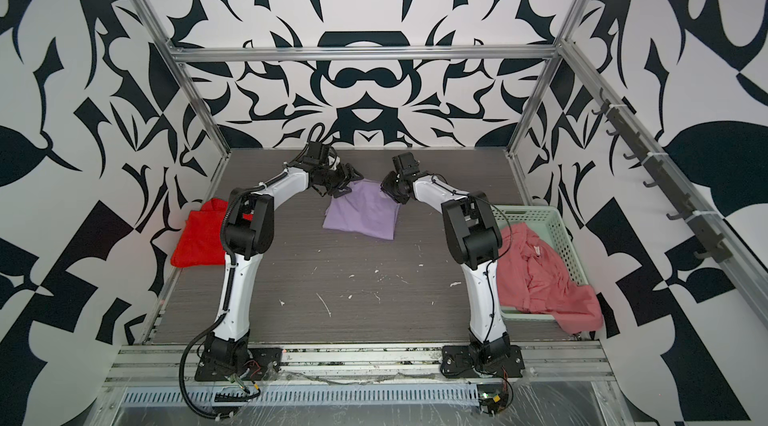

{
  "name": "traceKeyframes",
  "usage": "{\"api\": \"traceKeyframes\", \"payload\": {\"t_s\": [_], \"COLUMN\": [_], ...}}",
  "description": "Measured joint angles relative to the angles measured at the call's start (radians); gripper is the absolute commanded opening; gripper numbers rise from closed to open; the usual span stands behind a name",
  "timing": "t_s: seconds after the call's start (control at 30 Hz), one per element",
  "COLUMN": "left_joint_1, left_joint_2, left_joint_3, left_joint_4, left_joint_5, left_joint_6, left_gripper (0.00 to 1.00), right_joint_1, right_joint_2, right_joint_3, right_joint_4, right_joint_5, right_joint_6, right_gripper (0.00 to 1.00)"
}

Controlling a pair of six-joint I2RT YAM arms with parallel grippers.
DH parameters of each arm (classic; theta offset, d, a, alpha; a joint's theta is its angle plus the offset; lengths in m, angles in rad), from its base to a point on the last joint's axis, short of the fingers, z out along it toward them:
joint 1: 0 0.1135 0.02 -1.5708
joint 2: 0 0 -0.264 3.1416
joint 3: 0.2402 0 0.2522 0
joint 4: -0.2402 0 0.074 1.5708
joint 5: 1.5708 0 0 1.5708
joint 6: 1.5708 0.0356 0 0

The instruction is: Fold and stack the t-shirts

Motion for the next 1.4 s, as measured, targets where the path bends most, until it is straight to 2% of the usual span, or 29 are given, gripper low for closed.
{"api": "traceKeyframes", "payload": {"t_s": [0.27, 0.43, 0.57, 0.77, 1.0, 1.1, 1.3, 1.4], "left_joint_1": [0.112, 0.190, 0.197, 0.129, -0.005, -0.072, -0.215, -0.277], "left_joint_2": [0.002, 0.002, 0.002, -0.038, -0.121, -0.186, -0.332, -0.373], "left_joint_3": [-0.020, -0.093, -0.122, -0.217, -0.371, -0.494, -0.784, -0.863], "left_joint_4": [0.116, 0.275, 0.328, 0.377, 0.431, 0.493, 0.700, 0.765], "left_joint_5": [-0.048, -0.026, -0.015, -0.016, -0.022, -0.039, -0.122, -0.168], "left_joint_6": [-0.101, -0.206, -0.230, -0.201, -0.199, -0.252, -0.433, -0.498], "left_gripper": [0.75, 0.75, 0.75, 0.74, 0.74, 0.75, 0.75, 0.75], "right_joint_1": [-0.060, -0.064, -0.062, -0.032, 0.049, 0.070, 0.096, 0.137], "right_joint_2": [0.098, 0.115, 0.116, 0.068, -0.048, -0.122, -0.258, -0.322], "right_joint_3": [0.086, 0.127, 0.162, 0.179, 0.148, 0.051, -0.211, -0.340], "right_joint_4": [-0.046, -0.086, -0.121, -0.123, -0.088, -0.071, -0.064, -0.066], "right_joint_5": [0.027, 0.040, 0.040, 0.040, 0.050, 0.063, 0.128, 0.171], "right_joint_6": [-0.007, -0.023, -0.051, -0.108, -0.119, -0.111, -0.085, -0.051], "right_gripper": [0.37, 0.37, 0.37, 0.40, 0.40, 0.40, 0.40, 0.40]}}
